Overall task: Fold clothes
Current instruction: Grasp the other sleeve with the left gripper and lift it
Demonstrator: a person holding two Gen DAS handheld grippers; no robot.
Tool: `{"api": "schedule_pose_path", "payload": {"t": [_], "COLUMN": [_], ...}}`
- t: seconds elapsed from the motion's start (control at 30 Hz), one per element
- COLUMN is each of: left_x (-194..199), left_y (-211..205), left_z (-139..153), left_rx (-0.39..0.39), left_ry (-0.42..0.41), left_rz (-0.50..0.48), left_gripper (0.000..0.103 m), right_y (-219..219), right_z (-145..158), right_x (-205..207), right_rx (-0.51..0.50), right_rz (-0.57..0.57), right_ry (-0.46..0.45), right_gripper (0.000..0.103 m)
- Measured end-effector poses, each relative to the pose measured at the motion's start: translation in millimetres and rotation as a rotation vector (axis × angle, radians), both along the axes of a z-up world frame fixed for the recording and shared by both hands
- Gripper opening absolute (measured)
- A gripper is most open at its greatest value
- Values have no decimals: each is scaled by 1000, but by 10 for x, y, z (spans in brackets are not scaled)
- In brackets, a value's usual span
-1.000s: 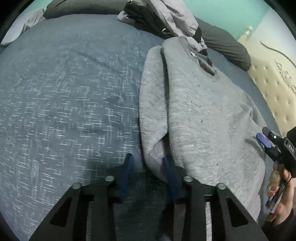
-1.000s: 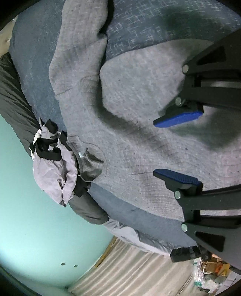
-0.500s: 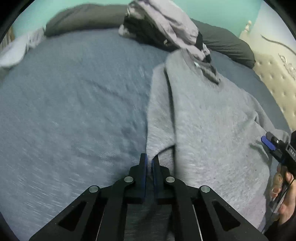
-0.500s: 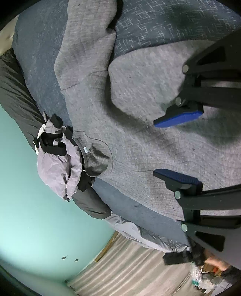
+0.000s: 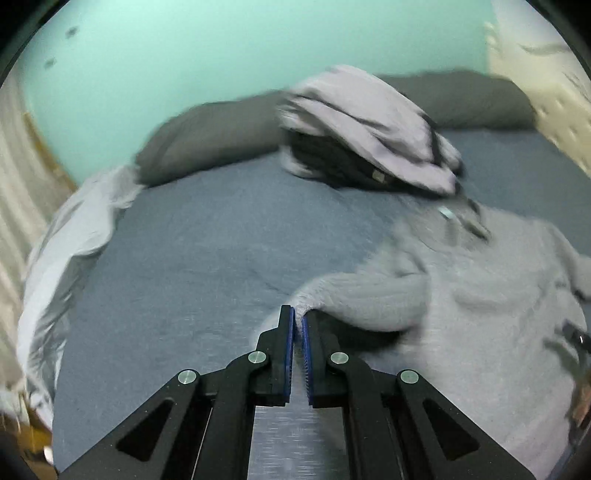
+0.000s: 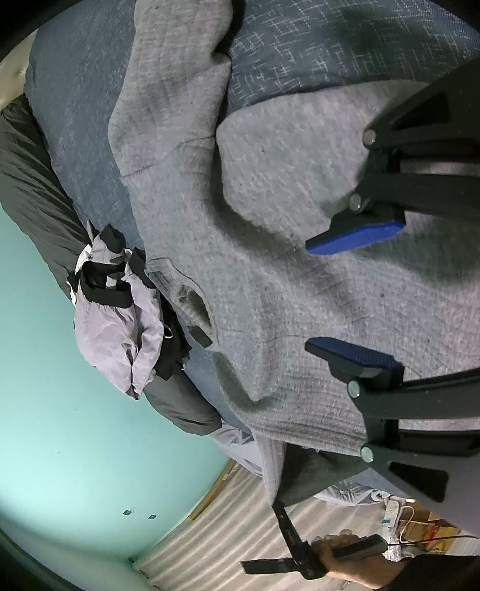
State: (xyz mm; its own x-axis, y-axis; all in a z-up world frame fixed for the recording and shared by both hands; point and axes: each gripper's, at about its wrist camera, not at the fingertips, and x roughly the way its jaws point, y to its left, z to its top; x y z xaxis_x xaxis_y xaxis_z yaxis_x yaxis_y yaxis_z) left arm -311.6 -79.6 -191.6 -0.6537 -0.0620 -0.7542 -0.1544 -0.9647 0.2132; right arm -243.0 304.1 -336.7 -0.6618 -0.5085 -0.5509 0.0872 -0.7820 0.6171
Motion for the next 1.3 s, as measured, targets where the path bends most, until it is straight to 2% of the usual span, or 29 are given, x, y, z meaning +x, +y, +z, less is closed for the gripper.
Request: {"api": "schedule_pose_path", "payload": {"t": [0.13,0.23,0.3,0.33,0.37,0.43,0.47,0.5,0.53,0.67,0.8,0.9,1.0,1.07,1.13,1.17,1.2,1.27,1.3], "left_x": [-9,-38,-18,6,30,78,120,196,275,504,555,564,520,496,472,461,452,434,429], "left_y": [397,603,596,544,493,389,323,217,93,-409,-750,-764,-753,-741,-728,-710,-667,-615,-604], "left_z": [-526,-946,-1060,-1013,-966,-873,-818,-747,-680,-609,-1005,-1325,-1581,-1646,-1712,-1723,-1689,-1596,-1535], "left_rx": [66,120,175,200,226,276,305,340,369,423,442,455,528,568,607,614,594,563,543], "left_ry": [-119,-208,-239,-228,-218,-197,-184,-165,-146,-89,-162,-224,-267,-271,-276,-275,-267,-250,-239], "left_rz": [-106,-132,-128,-119,-109,-91,-79,-61,-41,65,183,201,225,240,255,257,249,232,226], "left_gripper": [7,8,8,9,12,28,42,52,53,53,52,53,53,52,45,27,16,7,7], "right_y": [-4,11,24,31,37,49,52,55,59,68,60,49,49,45,40,42,45,49,51], "right_z": [-12,-11,-12,-14,-15,-15,-9,-2,2,-10,-19,-21,-21,-35,-46,-51,-53,-58,-61], "right_x": [-9,0,1,-1,-5,-13,-18,-22,-27,-27,-26,-28,-29,-38,-45,-49,-53,-60,-62], "right_rx": [4,6,7,8,8,9,10,12,13,9,7,7,8,11,12,11,12,12,12], "right_rz": [2,2,1,2,2,3,5,5,6,3,-2,0,-1,0,2,4,4,3,3], "right_ry": [-3,-1,0,0,0,0,2,5,7,6,9,8,10,6,3,1,1,1,0], "right_gripper": [47,47,47,47,47,47,47,47,47,47,47,47,47,47,47,47,47,47,47]}}
